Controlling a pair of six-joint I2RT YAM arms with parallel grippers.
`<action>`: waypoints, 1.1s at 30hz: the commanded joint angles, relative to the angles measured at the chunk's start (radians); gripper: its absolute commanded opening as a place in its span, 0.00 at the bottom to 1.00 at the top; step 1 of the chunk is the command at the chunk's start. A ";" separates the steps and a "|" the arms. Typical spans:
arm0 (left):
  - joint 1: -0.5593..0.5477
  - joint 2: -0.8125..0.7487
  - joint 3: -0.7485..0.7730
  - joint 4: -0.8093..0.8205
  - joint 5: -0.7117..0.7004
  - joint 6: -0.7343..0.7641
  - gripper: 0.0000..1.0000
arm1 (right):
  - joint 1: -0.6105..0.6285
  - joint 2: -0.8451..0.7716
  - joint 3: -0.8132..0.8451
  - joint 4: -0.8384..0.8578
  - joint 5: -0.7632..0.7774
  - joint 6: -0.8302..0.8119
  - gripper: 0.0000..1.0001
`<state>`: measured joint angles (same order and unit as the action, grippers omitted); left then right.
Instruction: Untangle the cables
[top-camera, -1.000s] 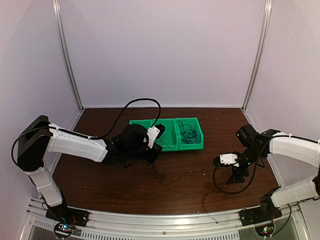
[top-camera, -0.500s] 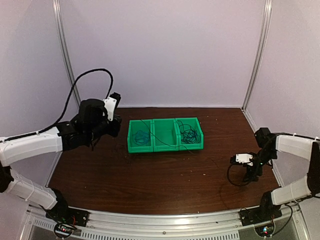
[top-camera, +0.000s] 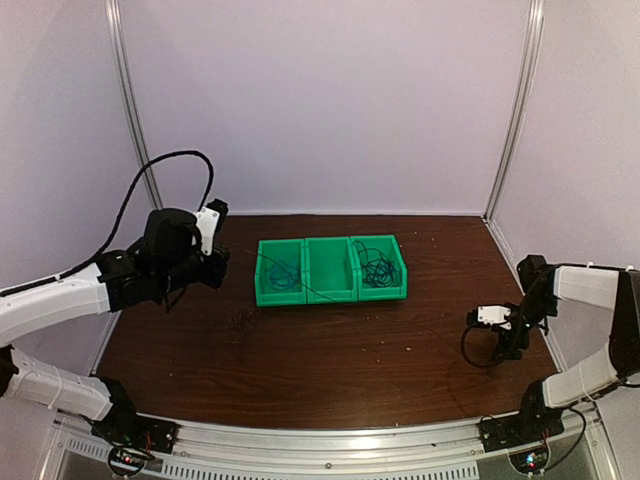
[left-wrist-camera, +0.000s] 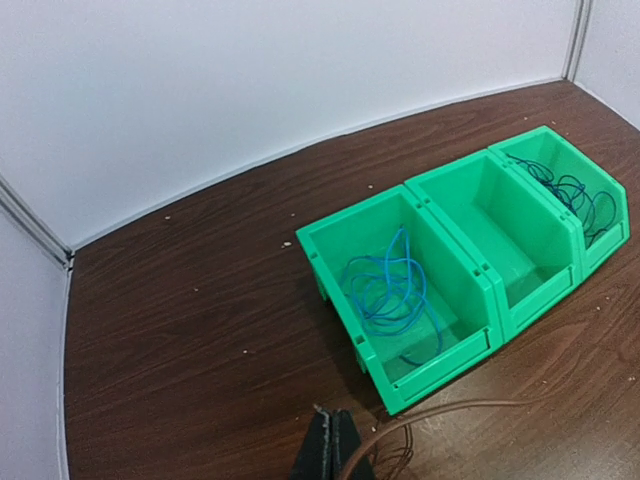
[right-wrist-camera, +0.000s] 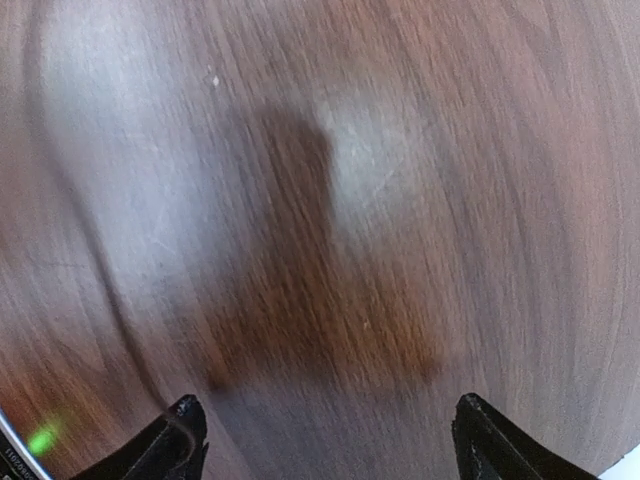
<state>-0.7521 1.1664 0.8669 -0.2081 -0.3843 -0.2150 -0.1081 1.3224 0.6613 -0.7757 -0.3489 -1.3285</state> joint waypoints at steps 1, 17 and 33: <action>0.062 -0.127 -0.032 0.003 -0.021 -0.026 0.00 | -0.056 -0.005 -0.064 0.060 0.072 -0.063 0.86; 0.063 -0.036 -0.084 0.070 0.395 -0.025 0.00 | -0.001 -0.114 0.159 -0.180 -0.219 0.013 0.81; -0.096 0.070 -0.042 0.239 0.579 0.011 0.00 | 0.796 0.132 0.559 0.467 -0.446 0.877 0.67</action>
<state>-0.8204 1.2152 0.7872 -0.0711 0.1650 -0.2146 0.5499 1.3548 1.1660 -0.4843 -0.7769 -0.6506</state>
